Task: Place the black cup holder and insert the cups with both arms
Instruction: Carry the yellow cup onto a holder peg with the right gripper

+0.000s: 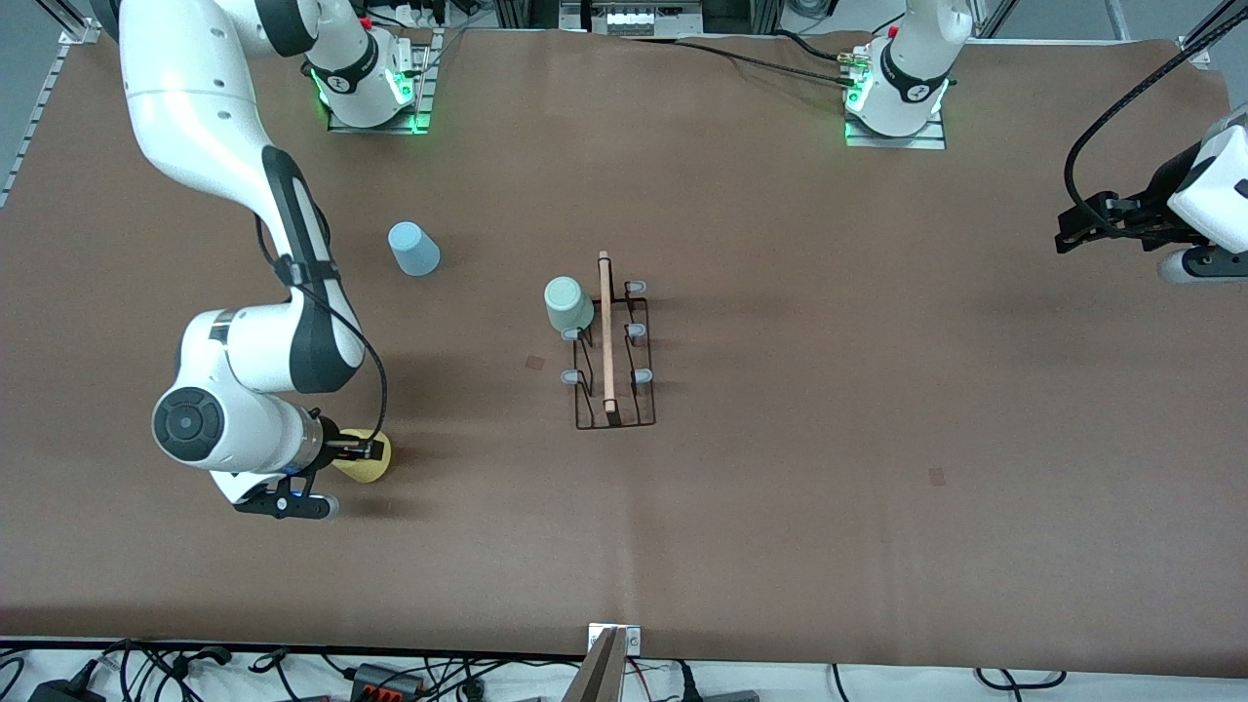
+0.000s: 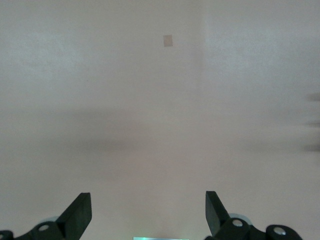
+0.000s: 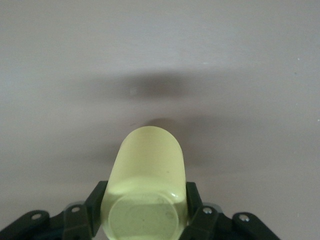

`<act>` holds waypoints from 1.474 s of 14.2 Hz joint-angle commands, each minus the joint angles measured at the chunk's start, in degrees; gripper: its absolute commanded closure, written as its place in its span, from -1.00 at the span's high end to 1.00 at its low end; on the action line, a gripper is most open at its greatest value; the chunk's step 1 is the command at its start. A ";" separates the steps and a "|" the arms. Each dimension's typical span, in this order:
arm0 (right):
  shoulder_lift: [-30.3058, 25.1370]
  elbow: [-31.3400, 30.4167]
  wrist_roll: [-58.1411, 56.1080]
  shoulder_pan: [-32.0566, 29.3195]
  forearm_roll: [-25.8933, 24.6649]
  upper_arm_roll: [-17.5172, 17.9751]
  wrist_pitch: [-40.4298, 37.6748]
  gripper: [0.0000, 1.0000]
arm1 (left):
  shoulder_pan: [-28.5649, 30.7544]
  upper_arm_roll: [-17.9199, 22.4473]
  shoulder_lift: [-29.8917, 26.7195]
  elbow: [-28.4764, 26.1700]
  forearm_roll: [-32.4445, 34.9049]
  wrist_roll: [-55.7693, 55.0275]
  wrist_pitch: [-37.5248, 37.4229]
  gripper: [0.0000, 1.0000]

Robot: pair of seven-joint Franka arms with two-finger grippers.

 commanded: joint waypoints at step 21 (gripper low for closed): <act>-1.24 3.81 23.16 20.95 0.05 3.84 2.09 -0.46 | 0.21 0.27 -0.11 -0.07 -0.52 1.60 0.42 1.00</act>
